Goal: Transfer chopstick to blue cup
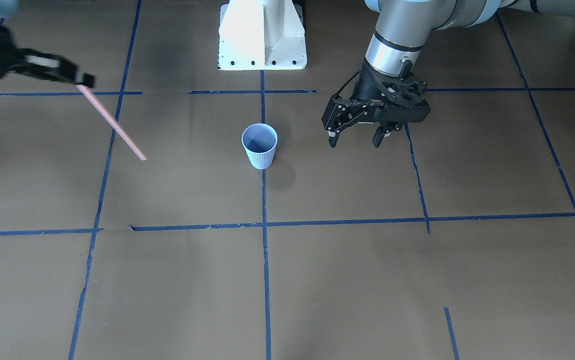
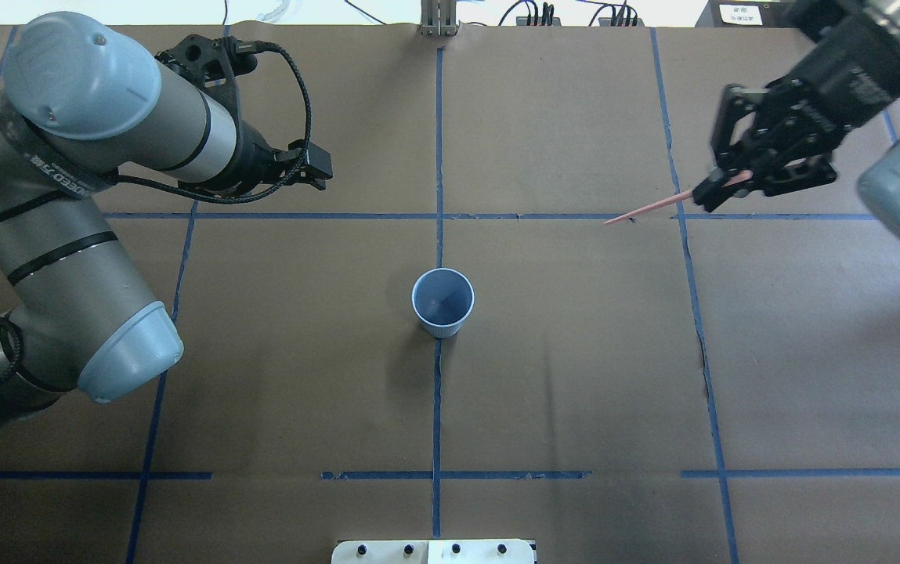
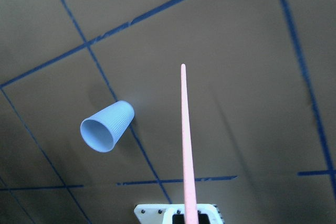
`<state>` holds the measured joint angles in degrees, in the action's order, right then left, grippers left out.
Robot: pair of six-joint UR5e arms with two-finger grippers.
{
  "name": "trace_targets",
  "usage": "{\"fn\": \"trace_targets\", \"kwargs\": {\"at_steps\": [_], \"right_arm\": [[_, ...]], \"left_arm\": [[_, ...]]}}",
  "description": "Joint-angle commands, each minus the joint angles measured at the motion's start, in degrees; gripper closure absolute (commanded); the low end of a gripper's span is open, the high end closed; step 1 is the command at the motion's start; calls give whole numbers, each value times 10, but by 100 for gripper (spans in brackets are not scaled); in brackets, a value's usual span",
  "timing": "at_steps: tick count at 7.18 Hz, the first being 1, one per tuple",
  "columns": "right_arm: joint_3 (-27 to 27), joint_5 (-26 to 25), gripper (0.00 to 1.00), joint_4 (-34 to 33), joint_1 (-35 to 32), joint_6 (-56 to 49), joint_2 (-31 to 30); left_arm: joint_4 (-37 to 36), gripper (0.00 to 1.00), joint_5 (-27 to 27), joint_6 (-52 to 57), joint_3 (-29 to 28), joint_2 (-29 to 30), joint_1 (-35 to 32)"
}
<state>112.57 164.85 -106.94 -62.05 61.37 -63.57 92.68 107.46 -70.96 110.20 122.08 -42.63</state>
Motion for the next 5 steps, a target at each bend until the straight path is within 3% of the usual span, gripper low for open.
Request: {"fn": "trace_targets", "kwargs": {"at_steps": [1, 3, 5], "right_arm": [[-83, -3, 95, 147, 88, 151, 88], [-159, -4, 95, 156, 121, 152, 160], [-184, -6, 95, 161, 129, 150, 171]], "left_arm": [[9, 0, 0, -1, -14, -3, -3], [21, 0, 0, -2, -15, -6, -2], [21, 0, 0, -4, -15, -6, -1]]}}
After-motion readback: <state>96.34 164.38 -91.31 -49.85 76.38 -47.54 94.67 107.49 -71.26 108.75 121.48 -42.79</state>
